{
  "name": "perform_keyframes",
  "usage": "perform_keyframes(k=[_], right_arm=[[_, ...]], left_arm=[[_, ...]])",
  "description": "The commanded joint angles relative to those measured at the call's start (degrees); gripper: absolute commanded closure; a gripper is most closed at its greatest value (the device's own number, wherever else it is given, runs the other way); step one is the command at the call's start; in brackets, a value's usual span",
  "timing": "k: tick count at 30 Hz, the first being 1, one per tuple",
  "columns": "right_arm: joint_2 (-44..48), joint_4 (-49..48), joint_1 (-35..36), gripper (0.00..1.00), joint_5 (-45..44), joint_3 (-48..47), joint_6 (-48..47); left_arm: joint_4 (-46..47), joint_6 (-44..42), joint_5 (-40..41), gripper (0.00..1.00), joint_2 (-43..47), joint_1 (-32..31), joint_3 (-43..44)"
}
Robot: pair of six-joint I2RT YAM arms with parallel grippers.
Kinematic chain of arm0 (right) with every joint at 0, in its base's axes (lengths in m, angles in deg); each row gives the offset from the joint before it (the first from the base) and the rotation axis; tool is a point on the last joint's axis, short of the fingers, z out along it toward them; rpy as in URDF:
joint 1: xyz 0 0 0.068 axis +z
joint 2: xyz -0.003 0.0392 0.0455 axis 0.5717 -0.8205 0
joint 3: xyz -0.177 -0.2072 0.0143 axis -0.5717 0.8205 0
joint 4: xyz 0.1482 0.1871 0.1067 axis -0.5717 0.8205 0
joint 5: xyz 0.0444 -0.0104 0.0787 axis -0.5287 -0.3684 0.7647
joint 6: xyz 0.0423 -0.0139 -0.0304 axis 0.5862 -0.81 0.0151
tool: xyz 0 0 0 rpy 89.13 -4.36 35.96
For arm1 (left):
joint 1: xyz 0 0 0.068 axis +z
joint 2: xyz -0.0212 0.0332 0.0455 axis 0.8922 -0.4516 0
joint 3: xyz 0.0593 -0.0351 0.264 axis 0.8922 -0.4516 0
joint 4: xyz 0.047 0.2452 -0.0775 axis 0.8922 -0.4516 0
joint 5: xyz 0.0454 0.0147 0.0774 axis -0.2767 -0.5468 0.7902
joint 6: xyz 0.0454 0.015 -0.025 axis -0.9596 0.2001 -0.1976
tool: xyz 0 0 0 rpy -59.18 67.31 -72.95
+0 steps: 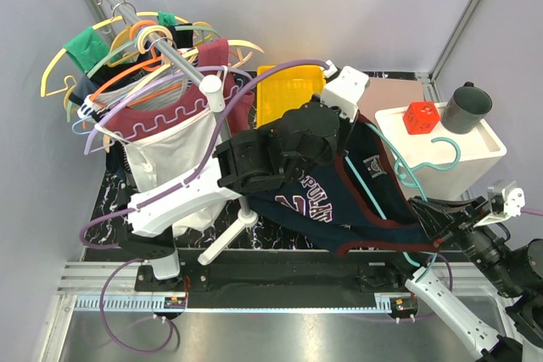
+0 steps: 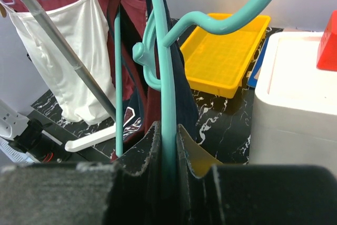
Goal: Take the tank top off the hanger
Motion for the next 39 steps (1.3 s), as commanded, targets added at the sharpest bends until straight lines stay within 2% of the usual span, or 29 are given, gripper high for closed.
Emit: perform_keyframes(k=[1, 2, 3, 6, 10, 13, 14, 16, 19, 26, 34, 39], right_arm=[[0.45, 7.86, -0.07, 1.0, 3.63, -2.97, -0.33], [0.01, 7.69, -0.07, 1.0, 2.84, -3.23, -0.85], [-0.6, 7.6, -0.07, 1.0, 2.14, -3.24, -1.12], [-1.92, 5.76, -0.07, 1.0, -0.24, -3.24, -2.52], [-2.98, 1.28, -0.07, 1.0, 1.6, -2.36, -2.53], [-3.77, -0.13, -0.07, 1.0, 1.69, -2.1, -2.17], [-3.86, -0.48, -0.07, 1.0, 3.09, -1.92, -2.26], [-4.12, -0.84, -0.07, 1.0, 3.19, -1.74, -2.61], [-4.12, -1.1, -0.07, 1.0, 3.36, -1.57, -2.61], [1.66, 0.83, -0.07, 1.0, -0.5, -1.22, -2.88], [6.16, 0.4, -0.07, 1.0, -8.84, -1.39, -2.97], [6.43, -0.66, -0.16, 1.0, -16.22, -2.62, -1.82]], left_arm=[[11.11, -2.24, 6.62, 1.0, 6.72, 3.5, -2.08], [12.69, -2.33, 3.99, 1.0, 7.6, 3.5, -5.14], [16.71, -2.5, -2.83, 1.0, 8.57, 3.5, -6.91], [22.79, 0.64, -12.26, 1.0, 12.52, 3.59, -14.64], [23.17, 2.33, -15.99, 0.97, 13.94, 3.59, -19.32], [22.29, 0.67, -14.76, 0.95, 14.11, 3.59, -19.41], [22.29, -0.73, -14.07, 0.83, 14.11, 3.59, -19.15], [22.73, -2.06, -13.62, 0.8, 13.94, 3.68, -18.71], [22.29, -2.59, -9.5, 1.0, 13.5, 3.85, -18.27], [19.74, -1.88, 6.58, 1.0, 11.3, 4.47, -15.98], [18.95, -4.08, 14.33, 1.0, 9.37, 4.73, -15.72], [17.28, -3.03, 13.37, 1.0, 9.1, 4.91, -15.98]])
